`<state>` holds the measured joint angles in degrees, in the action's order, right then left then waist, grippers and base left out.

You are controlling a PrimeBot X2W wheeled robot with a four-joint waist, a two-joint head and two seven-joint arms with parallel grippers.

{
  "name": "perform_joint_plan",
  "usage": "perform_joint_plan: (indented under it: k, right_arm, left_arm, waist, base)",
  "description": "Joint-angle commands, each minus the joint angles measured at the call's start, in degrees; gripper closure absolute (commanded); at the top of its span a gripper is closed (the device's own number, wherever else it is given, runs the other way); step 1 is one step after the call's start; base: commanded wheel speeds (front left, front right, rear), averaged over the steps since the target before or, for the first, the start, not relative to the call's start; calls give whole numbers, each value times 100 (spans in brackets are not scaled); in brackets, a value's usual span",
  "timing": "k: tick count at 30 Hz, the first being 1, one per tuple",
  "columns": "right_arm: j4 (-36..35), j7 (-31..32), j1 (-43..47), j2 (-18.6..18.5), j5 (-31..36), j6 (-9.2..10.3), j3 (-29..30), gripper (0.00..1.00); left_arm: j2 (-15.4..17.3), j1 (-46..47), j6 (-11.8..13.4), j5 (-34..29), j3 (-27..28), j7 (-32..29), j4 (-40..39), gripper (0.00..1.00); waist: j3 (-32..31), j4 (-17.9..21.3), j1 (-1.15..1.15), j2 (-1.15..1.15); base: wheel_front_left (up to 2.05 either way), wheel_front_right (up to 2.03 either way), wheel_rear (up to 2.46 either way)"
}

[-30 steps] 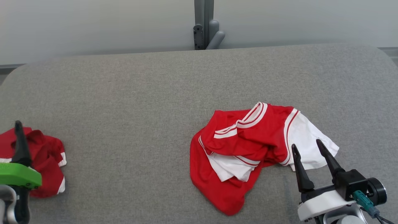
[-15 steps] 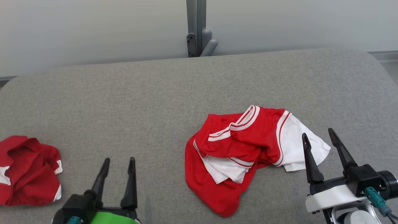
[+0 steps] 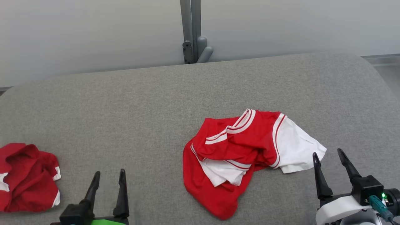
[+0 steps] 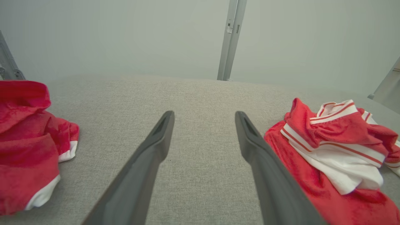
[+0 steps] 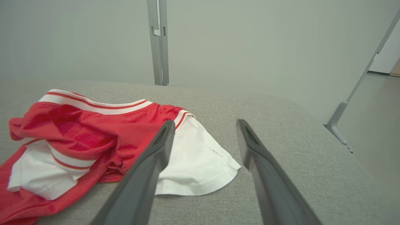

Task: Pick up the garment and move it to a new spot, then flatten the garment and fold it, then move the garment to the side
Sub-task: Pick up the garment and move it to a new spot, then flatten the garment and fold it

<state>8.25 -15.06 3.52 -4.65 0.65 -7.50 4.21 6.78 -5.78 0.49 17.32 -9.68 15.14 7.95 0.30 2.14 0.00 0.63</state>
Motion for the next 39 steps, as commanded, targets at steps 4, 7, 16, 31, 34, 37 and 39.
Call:
perform_joint_plan:
  k: [4,7,16,31,34,37,39]
  right_arm:
    - [17,-18,-28,-47,-94,2,-140,0]
    - [9,-18,-32,-50,-109,2,-161,0]
    - [-48,-18,39,-31,-158,2,-190,0]
    - [-53,-18,71,-8,-155,2,-225,0]
    - [-62,-18,52,-4,-149,2,-217,0]
    - [-86,-18,-9,2,-142,2,-227,0]
    - [-110,-18,-105,11,-135,2,-254,0]
  left_arm:
    - [-156,59,-163,-178,474,-1,20,0]
    - [-182,68,-259,-245,611,-1,34,0]
    - [-325,109,-606,-445,809,0,108,0]
    - [-383,-6,-753,-473,892,0,242,0]
    - [-387,16,-759,-485,885,0,251,0]
    - [-390,190,-774,-444,734,0,296,0]
    - [-391,451,-789,-451,461,0,398,0]
  waist:
    - [1,-127,0,-63]
    - [1,-188,0,-63]
    - [-24,-334,0,-63]
    - [-8,-198,0,-63]
    - [19,-186,0,-63]
    - [106,-163,0,-63]
    - [218,-138,0,-63]
  base:
    - [0,0,0]
    - [0,0,0]
    - [0,0,0]
    - [0,0,0]
    - [0,0,0]
    - [0,0,0]
    - [0,0,0]
